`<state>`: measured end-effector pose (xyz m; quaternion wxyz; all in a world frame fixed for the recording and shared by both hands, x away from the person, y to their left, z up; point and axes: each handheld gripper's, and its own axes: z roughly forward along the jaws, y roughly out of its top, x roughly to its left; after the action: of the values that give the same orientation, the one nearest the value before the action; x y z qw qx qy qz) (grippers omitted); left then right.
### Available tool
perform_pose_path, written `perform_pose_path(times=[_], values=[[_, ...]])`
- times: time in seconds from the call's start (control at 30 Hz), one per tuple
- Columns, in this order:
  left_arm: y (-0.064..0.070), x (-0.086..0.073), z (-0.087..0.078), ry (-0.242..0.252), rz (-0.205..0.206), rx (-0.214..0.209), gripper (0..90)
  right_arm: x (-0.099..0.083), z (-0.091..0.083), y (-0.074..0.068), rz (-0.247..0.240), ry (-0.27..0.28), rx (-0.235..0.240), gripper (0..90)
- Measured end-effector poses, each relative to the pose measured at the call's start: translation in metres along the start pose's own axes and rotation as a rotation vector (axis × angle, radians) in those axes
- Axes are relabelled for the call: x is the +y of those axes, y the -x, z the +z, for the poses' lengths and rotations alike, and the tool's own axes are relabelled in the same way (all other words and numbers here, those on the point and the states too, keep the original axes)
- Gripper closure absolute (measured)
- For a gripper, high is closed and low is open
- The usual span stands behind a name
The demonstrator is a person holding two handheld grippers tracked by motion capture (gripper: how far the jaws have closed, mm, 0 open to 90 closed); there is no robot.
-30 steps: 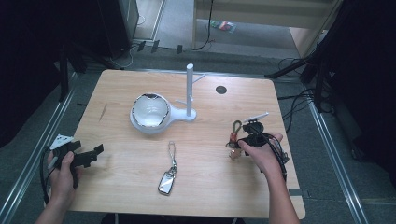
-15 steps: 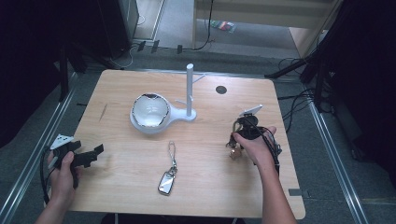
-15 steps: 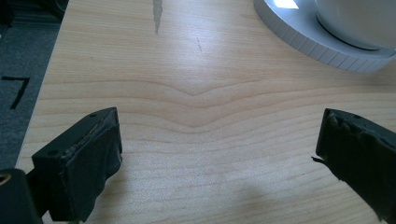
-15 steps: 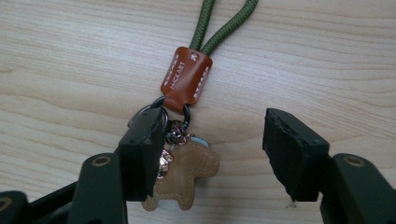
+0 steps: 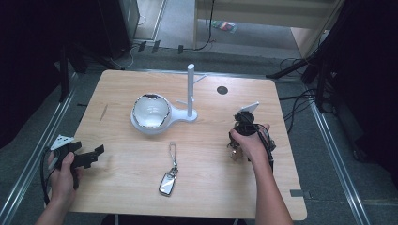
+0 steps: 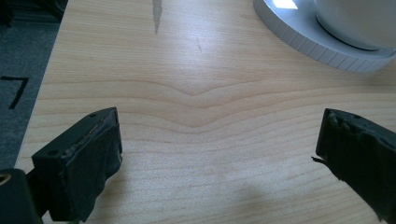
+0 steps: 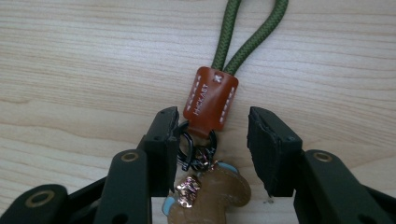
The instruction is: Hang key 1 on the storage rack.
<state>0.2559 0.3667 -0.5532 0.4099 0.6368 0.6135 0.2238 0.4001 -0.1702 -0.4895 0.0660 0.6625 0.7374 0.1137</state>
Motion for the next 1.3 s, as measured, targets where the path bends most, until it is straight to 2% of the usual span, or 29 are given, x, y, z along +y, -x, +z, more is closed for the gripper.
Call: perform_pose_path(times=[0.17, 0.27, 0.3, 0.77, 1.17, 1.2, 1.3], values=[[0.0, 0.0, 0.0, 0.001, 0.0, -0.001, 0.6, 0.004, 0.003, -0.003, 0.009, -0.014, -0.009, 58.3], [0.0, 0.0, 0.0, 0.0, 0.0, -0.001, 0.6, 0.007, 0.006, -0.004, 0.024, -0.037, -0.01, 58.4], [0.0, 0.0, 0.0, 0.0, 0.0, -0.001, 0.7, 0.008, 0.009, -0.006, 0.028, -0.05, -0.023, 58.8], [0.0, 0.0, 0.0, 0.0, 0.0, -0.002, 0.6, 0.013, 0.016, -0.007, 0.064, -0.073, -0.024, 63.4], [0.0, 0.0, 0.0, 0.0, 0.0, -0.002, 0.6, 0.013, 0.019, -0.009, 0.062, -0.072, -0.028, 67.1], [0.0, 0.0, 0.0, 0.0, 0.0, -0.001, 0.7, 0.012, 0.019, -0.008, 0.058, -0.068, -0.02, 67.5], [0.0, 0.0, 0.0, -0.001, 0.0, -0.001, 0.7, 0.01, 0.019, -0.01, 0.031, -0.055, -0.041, 68.0]])
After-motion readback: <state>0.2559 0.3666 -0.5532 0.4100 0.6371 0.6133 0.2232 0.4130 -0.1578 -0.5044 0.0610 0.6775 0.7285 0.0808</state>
